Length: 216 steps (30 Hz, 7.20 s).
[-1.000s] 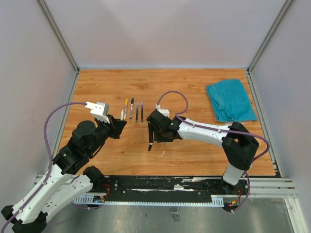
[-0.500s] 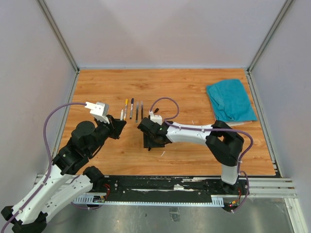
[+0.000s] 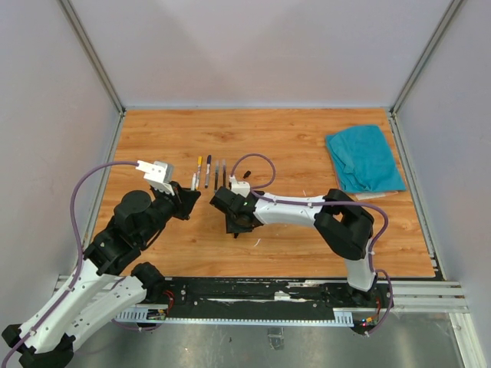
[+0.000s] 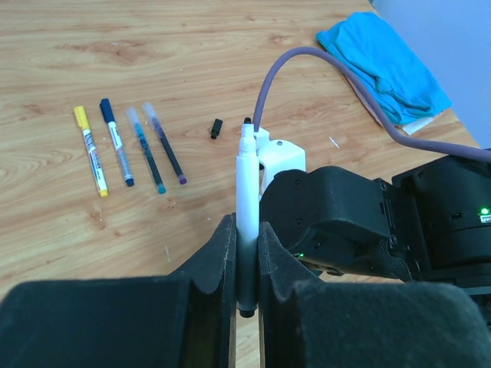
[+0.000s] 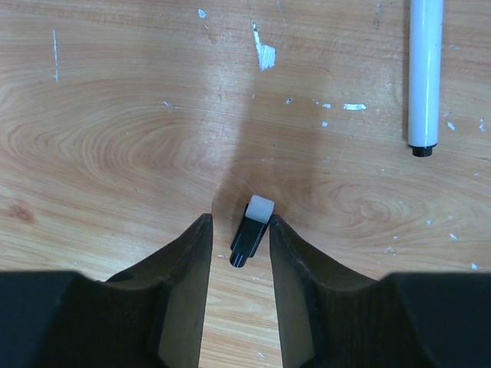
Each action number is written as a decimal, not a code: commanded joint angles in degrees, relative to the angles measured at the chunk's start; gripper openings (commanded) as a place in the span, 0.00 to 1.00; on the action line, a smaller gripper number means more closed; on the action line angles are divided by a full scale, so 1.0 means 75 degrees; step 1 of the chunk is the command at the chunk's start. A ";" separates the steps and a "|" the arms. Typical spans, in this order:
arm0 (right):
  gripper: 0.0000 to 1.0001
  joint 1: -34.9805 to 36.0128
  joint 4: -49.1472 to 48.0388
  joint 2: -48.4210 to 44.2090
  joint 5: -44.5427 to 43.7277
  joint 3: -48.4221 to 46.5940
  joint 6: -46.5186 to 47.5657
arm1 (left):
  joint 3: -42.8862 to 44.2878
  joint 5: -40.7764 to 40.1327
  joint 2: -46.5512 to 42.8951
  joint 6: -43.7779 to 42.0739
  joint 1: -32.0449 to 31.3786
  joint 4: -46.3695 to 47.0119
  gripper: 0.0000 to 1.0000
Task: Insert the pens into the pen caps
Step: Move the pen cap to the center of the board, then pick up the pen cap from the center of the board.
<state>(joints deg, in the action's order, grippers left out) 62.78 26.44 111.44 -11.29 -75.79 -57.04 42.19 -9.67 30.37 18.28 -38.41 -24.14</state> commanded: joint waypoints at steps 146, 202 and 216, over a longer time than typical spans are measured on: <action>0.01 -0.2483 -0.1580 -0.8630 0.1220 0.4706 0.4513 | -0.0394 0.0809 0.2662 0.0644 0.0094 0.1975 0.00; 0.05 -0.4352 -0.8675 -0.7597 0.5102 0.5634 0.0842 | -0.1546 0.0118 0.2686 0.1101 -0.2965 0.5558 0.00; 0.01 -0.3358 -1.0227 -0.7859 0.3682 0.6651 0.0363 | -0.1797 0.0226 0.2439 0.1091 -0.2972 0.5928 0.00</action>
<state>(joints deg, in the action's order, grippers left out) 35.90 -44.60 54.43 21.17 -26.89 -53.36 30.09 -8.23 49.82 27.27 -60.20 16.69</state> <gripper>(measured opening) 0.147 0.117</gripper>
